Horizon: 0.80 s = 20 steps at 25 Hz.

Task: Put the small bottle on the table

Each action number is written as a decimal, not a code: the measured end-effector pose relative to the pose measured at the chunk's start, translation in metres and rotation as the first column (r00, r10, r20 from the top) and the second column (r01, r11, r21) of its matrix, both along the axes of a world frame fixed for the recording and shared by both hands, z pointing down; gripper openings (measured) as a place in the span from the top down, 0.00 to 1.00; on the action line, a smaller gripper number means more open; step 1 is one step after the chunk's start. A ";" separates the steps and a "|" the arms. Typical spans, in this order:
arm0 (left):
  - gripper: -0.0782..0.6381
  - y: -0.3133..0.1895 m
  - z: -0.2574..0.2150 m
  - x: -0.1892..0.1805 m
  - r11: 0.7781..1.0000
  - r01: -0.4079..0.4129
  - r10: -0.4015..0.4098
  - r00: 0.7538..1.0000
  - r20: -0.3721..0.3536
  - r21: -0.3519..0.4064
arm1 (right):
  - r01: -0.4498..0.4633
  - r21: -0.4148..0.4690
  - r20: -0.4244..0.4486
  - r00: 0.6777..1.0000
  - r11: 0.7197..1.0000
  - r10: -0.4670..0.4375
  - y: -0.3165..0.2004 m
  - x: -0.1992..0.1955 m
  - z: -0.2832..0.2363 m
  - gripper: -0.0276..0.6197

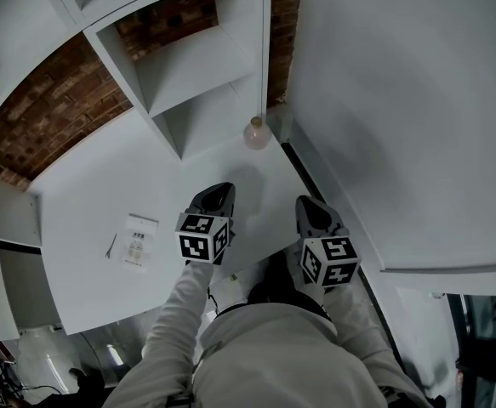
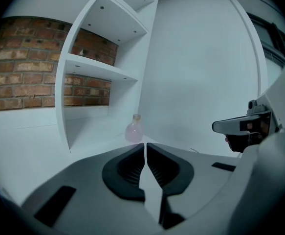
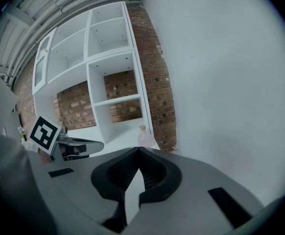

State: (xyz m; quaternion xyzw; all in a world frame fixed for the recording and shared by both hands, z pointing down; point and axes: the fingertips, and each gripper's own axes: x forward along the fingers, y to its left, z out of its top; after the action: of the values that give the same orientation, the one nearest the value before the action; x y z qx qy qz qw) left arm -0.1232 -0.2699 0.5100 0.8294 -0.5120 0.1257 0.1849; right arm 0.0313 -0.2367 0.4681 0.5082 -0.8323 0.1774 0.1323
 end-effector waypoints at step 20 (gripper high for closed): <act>0.86 0.045 -0.014 -0.024 0.998 0.055 -0.054 0.998 -0.041 0.019 | 0.057 0.015 0.014 0.998 0.998 -0.057 0.026 -0.024 -0.004 0.91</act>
State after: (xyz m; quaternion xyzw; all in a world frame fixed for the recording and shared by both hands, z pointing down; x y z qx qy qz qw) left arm -0.1474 -0.2250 0.4965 0.8192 -0.5319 0.0987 0.1904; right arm 0.0073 -0.2103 0.4636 0.4838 -0.8487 0.1713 0.1277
